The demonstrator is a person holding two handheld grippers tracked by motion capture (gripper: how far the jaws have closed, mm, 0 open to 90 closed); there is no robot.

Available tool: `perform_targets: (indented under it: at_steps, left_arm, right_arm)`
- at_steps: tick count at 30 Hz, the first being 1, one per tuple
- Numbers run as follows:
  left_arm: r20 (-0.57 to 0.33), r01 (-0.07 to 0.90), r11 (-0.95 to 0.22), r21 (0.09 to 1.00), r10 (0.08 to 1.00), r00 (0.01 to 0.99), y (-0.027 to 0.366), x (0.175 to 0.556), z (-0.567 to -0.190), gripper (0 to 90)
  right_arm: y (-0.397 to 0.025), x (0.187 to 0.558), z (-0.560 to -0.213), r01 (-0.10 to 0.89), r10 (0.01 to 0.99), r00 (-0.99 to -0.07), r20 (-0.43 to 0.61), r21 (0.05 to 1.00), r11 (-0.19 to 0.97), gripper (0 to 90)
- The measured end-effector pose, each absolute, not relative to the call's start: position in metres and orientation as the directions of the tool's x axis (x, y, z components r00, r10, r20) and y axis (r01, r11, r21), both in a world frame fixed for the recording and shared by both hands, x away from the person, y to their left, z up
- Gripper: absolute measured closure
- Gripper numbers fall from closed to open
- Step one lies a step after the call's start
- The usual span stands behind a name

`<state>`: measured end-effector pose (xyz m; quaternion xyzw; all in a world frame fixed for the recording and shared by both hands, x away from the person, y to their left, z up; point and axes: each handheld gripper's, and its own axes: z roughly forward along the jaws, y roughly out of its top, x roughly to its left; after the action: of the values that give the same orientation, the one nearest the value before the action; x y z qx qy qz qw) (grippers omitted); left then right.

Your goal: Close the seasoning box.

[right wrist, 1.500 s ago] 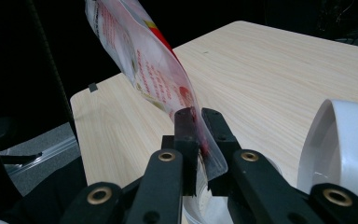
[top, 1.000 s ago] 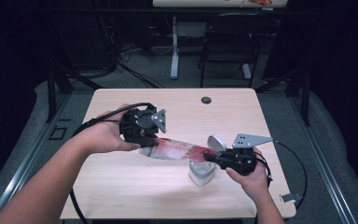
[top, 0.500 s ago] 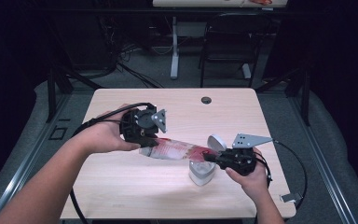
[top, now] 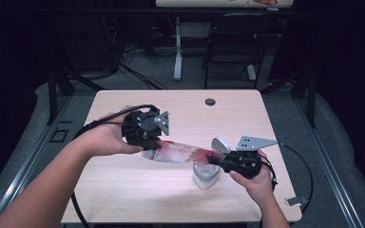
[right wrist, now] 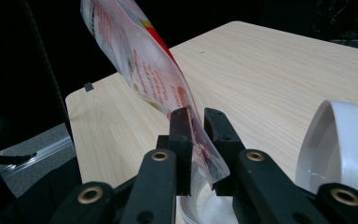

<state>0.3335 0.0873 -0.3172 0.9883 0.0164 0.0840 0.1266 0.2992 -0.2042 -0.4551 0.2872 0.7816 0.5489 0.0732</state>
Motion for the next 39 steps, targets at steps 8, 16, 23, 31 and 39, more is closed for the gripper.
perform_targets:
  at_steps: [8,16,23,31,39]
  left_arm:
    - [0.160,0.010,-0.968,0.252,0.052,0.986,0.0874,0.3334,-0.3171,80.9]
    - [0.160,0.011,-0.968,0.252,0.053,0.986,0.0872,0.3333,-0.3170,80.9]
    - [0.163,0.011,-0.968,0.250,0.053,0.985,0.0871,0.3336,-0.3169,80.8]
    - [0.162,0.011,-0.968,0.252,0.053,0.985,0.0866,0.3336,-0.3170,80.9]
    - [0.168,0.005,-0.969,0.245,0.047,0.985,0.0858,0.3338,-0.3162,80.9]
  right_arm:
    - [-0.2038,0.2994,-0.4552,0.370,0.527,-0.825,0.205,0.901,0.228,79.6]
    - [-0.2033,0.2985,-0.4553,0.363,0.531,-0.825,0.195,0.902,0.233,80.6]
    - [-0.2027,0.2976,-0.4553,0.358,0.535,-0.824,0.186,0.904,0.236,83.3]
    - [-0.2028,0.2976,-0.4554,0.359,0.533,-0.825,0.187,0.902,0.239,84.1]
    - [-0.2027,0.2974,-0.4556,0.356,0.536,-0.824,0.182,0.904,0.239,85.1]
